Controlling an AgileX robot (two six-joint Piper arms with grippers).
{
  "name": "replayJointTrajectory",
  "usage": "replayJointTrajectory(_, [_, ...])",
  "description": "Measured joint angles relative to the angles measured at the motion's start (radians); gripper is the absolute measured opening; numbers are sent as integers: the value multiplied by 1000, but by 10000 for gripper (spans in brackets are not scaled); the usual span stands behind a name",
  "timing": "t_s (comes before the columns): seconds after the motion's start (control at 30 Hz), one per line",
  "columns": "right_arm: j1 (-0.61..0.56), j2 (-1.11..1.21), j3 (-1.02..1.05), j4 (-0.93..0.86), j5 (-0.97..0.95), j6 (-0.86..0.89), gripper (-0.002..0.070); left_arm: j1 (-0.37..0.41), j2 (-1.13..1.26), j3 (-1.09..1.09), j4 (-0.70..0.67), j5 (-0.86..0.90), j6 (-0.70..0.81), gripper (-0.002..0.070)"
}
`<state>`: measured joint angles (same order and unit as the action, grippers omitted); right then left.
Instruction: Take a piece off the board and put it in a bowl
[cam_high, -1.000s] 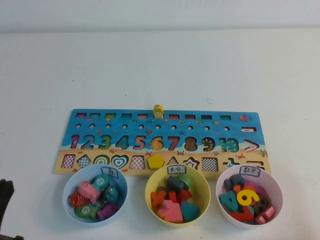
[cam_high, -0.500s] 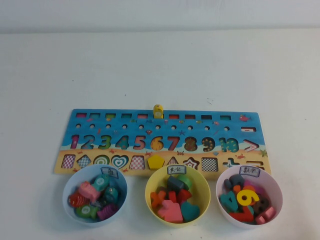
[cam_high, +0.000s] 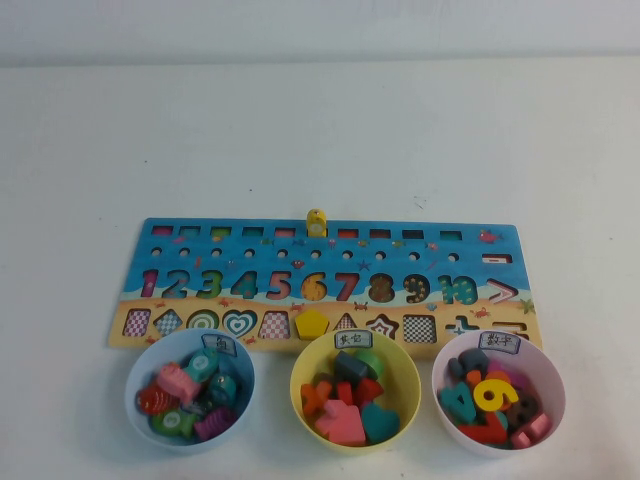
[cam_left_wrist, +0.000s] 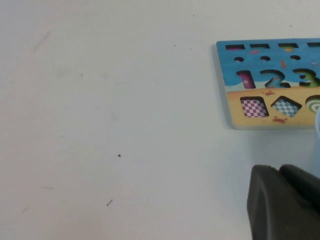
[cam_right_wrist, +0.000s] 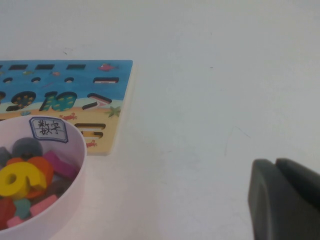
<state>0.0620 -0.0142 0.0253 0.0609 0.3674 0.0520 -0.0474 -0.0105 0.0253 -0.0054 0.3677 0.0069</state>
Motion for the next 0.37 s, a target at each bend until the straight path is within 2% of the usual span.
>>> replayJointTrajectory(0.37, [0, 0, 0, 0, 1, 0, -17, -46, 0, 0, -4, 0, 3, -3])
